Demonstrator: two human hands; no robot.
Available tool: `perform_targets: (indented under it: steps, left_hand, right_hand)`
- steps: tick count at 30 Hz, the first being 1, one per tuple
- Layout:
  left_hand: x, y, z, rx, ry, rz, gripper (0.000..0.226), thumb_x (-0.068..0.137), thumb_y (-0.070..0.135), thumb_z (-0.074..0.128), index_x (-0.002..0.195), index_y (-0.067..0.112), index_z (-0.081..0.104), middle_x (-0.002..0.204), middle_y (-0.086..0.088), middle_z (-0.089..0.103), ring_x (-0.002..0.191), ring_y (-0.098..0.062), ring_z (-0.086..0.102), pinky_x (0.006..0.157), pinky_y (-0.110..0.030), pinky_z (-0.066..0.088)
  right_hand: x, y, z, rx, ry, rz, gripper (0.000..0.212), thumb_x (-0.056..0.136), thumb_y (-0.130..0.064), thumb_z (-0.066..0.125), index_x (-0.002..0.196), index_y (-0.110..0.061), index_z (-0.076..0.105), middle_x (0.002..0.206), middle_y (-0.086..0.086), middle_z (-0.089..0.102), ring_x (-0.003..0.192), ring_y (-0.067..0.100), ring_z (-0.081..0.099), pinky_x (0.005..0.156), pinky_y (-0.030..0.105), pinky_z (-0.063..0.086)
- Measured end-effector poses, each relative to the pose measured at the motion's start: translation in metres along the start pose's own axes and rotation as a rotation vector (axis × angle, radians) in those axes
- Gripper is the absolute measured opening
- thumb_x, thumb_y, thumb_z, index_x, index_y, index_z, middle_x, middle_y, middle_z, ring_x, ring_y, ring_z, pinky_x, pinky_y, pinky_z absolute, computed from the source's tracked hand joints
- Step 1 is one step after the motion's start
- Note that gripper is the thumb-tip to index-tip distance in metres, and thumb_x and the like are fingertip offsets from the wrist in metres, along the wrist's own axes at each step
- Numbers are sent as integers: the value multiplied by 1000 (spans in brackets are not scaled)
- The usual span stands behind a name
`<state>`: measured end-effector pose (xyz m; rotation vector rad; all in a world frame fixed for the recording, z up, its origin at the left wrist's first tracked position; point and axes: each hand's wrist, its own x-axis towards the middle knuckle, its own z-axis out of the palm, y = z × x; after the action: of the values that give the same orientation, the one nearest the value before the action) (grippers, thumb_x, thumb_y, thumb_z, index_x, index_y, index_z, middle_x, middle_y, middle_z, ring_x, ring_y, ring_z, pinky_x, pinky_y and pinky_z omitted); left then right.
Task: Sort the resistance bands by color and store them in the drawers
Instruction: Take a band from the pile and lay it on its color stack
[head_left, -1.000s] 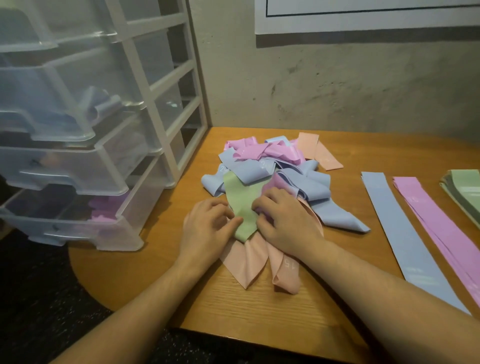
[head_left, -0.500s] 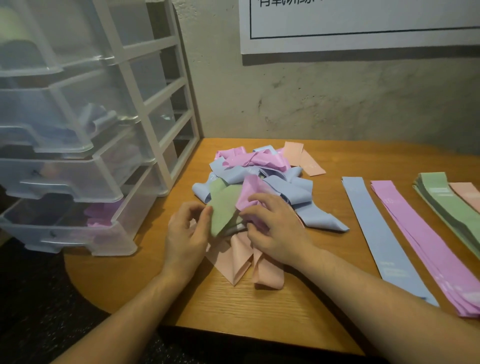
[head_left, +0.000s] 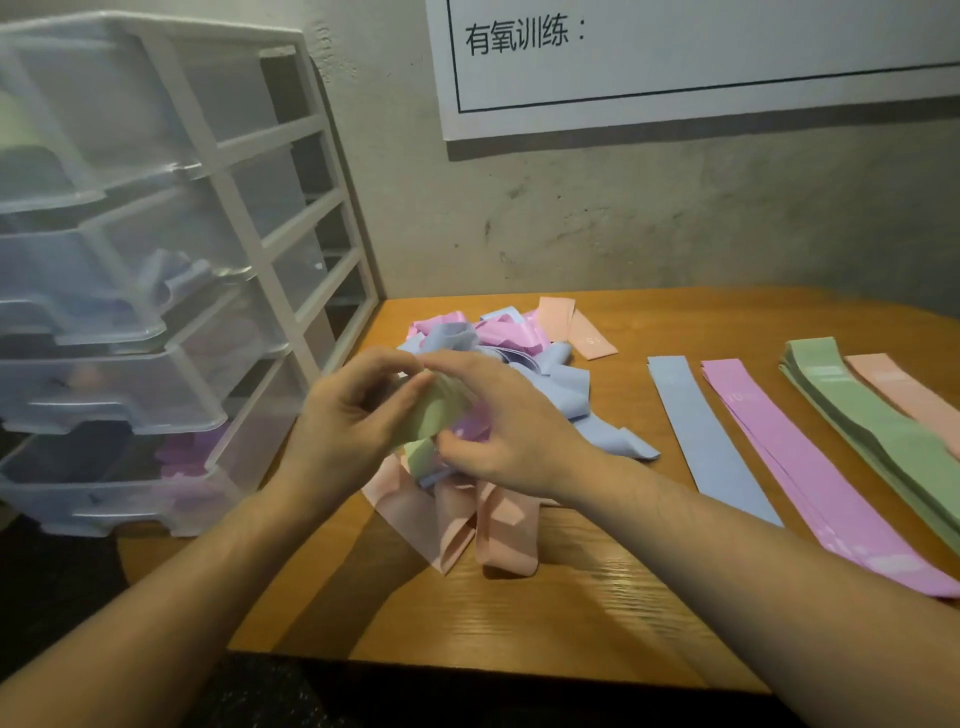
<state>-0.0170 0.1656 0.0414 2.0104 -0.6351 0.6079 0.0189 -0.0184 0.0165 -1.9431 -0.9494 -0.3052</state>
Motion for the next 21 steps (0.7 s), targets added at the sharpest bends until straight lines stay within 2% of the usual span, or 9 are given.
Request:
perform_targets:
  steps: [2, 4, 7, 9, 11, 14, 16, 18, 21]
  left_hand:
    - [3, 4, -3, 53, -12, -1, 11, 93, 41, 57, 102, 41, 63, 92, 7, 64, 80, -19, 64, 62, -38, 55]
    - [5, 6, -7, 121, -55, -17, 15, 94, 47, 56, 101, 35, 62, 85, 7, 62, 72, -19, 62, 56, -36, 52]
    - [6, 6, -11, 150, -215, -100, 38, 89, 64, 55, 110, 32, 58, 74, 10, 58, 62, -14, 57, 52, -21, 46]
    - [4, 4, -11, 144, -322, -210, 57, 74, 79, 61, 115, 41, 52, 81, 12, 61, 68, -13, 60, 61, -24, 53]
    - [2, 2, -9, 147, -447, -294, 70, 61, 84, 69, 117, 47, 48, 92, 13, 64, 83, -13, 65, 75, -35, 59]
    - [-3, -2, -3, 312, -597, -303, 73, 59, 83, 68, 118, 44, 51, 100, 15, 62, 90, -5, 61, 79, -38, 57]
    - [-6, -5, -4, 354, -593, -294, 65, 64, 78, 64, 119, 44, 51, 103, 18, 62, 93, -2, 60, 80, -37, 57]
    - [-8, -6, -7, 332, -555, -296, 58, 67, 72, 59, 120, 49, 48, 107, 17, 60, 95, 0, 59, 79, -30, 57]
    - [-5, 0, -14, 281, -531, -282, 55, 70, 65, 57, 123, 57, 44, 106, 17, 57, 94, -3, 60, 72, -26, 56]
  right_hand:
    - [1, -6, -5, -6, -20, 7, 54, 84, -29, 71, 135, -26, 54, 123, -5, 64, 112, 12, 57, 94, 34, 53]
    - [-1, -13, -11, -13, -29, 27, 45, 82, -32, 72, 124, -29, 55, 114, -6, 64, 102, 10, 58, 87, 27, 54]
    - [-1, -19, -24, -51, -115, 115, 28, 83, -36, 75, 99, -36, 51, 94, -10, 61, 87, 10, 58, 74, 26, 51]
    - [-1, -23, -32, -88, -236, 192, 27, 86, -37, 75, 89, -36, 48, 86, -12, 56, 79, 7, 54, 67, 20, 43]
    - [-3, -26, -38, -93, -317, 234, 25, 87, -39, 74, 89, -34, 49, 84, -13, 53, 78, 6, 50, 65, 18, 38]
    - [-9, -30, -47, -160, -288, 299, 28, 86, -46, 74, 94, -33, 51, 86, -12, 55, 78, 7, 52, 65, 24, 41]
    - [-13, -31, -54, -246, -297, 357, 36, 81, -59, 73, 101, -35, 54, 91, -12, 59, 81, 5, 54, 66, 24, 42]
    - [-17, -31, -61, -295, -328, 418, 43, 79, -69, 68, 106, -36, 59, 95, -13, 62, 85, 4, 55, 65, 22, 39]
    - [-19, -27, -66, -226, -284, 483, 34, 85, -65, 65, 96, -32, 68, 87, -16, 62, 80, 1, 55, 61, 20, 36]
